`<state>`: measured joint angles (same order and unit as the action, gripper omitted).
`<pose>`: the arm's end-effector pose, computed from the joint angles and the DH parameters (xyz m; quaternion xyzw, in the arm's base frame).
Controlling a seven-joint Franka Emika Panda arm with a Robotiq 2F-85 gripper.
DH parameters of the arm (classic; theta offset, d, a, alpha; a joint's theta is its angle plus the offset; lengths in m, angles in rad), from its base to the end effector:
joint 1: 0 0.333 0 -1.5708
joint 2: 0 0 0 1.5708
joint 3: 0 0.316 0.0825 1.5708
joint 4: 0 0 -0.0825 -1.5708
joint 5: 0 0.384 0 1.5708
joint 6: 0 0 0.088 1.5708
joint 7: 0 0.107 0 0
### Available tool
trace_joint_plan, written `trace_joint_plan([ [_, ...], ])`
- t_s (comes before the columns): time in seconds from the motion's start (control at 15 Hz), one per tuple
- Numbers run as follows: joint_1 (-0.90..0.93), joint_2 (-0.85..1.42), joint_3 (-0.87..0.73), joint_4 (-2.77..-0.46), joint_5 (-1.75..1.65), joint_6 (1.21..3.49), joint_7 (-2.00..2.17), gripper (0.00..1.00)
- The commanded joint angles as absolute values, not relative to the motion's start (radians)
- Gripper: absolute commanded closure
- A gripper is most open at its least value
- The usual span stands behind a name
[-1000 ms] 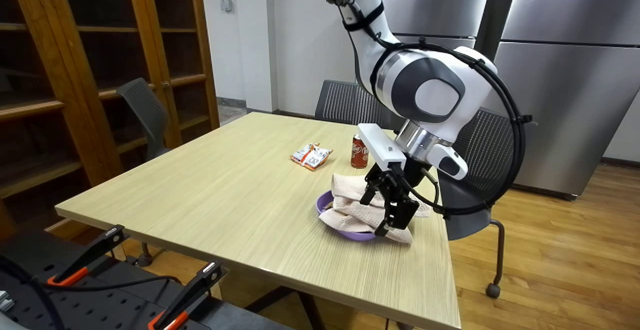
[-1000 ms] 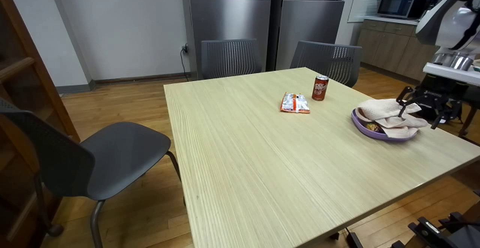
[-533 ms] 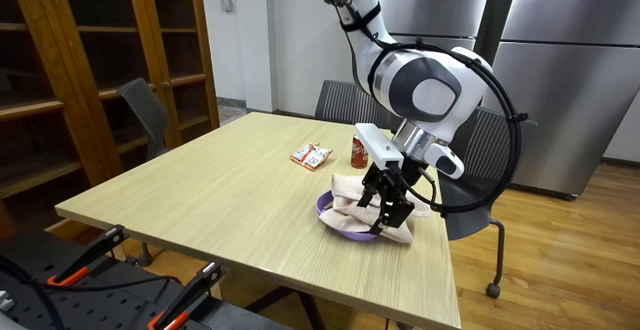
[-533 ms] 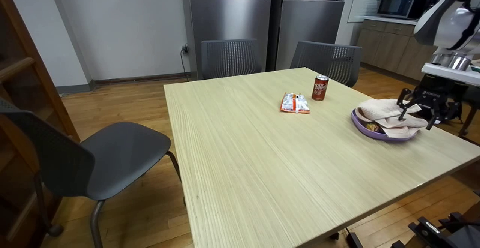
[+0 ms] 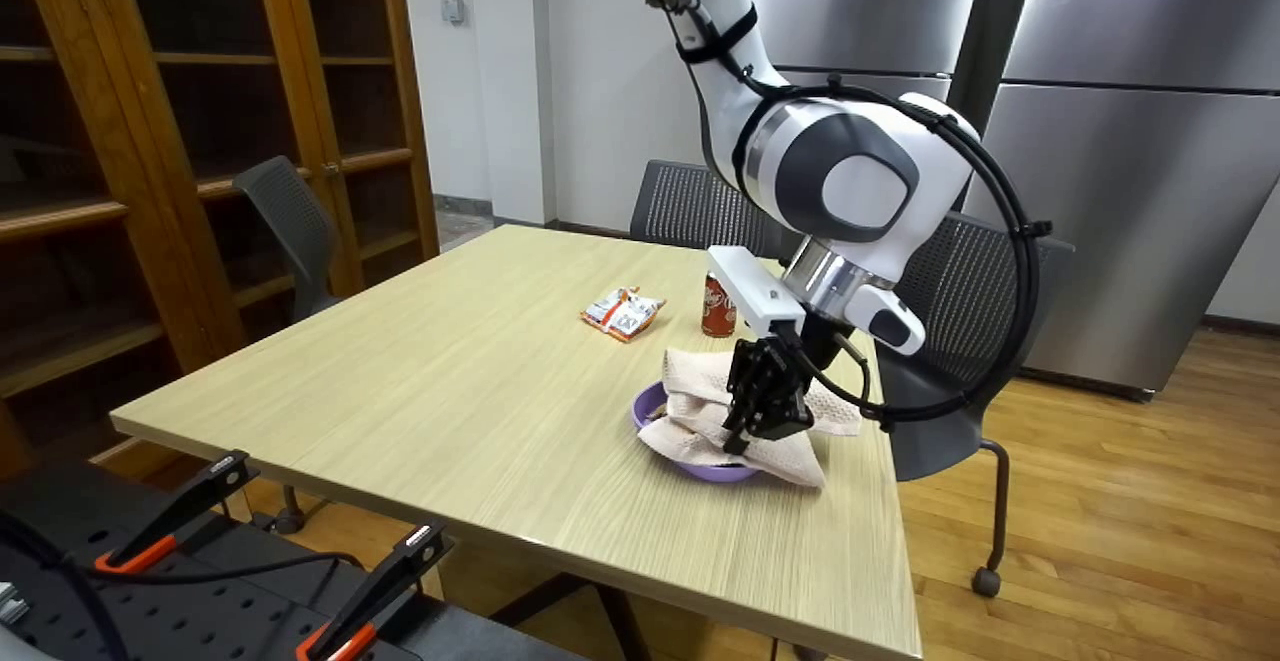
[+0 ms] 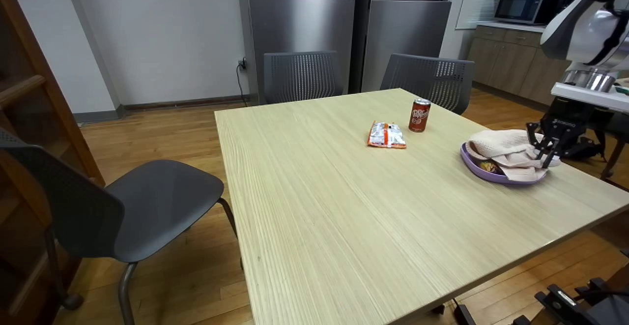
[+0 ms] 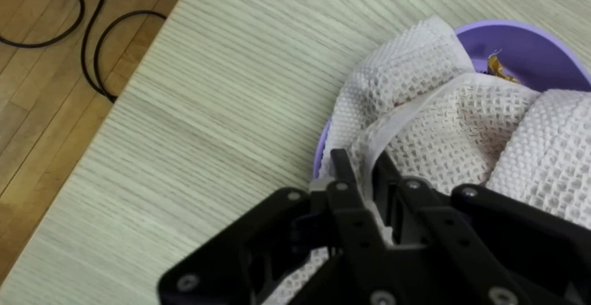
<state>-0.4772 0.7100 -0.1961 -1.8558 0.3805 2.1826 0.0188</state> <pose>0.4720 -0.3589 0.1167 -0.8746 0.4473 0.1444 0.1190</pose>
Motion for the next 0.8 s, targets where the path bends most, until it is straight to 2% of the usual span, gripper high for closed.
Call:
trace_joint_plan([
  [0.0, -0.454, 0.677, -0.211, -1.872, 0.352, 2.159, 0.027, 1.00],
  [0.73, -0.399, 0.568, -0.204, -2.008, 0.335, 2.187, 0.005, 0.99],
])
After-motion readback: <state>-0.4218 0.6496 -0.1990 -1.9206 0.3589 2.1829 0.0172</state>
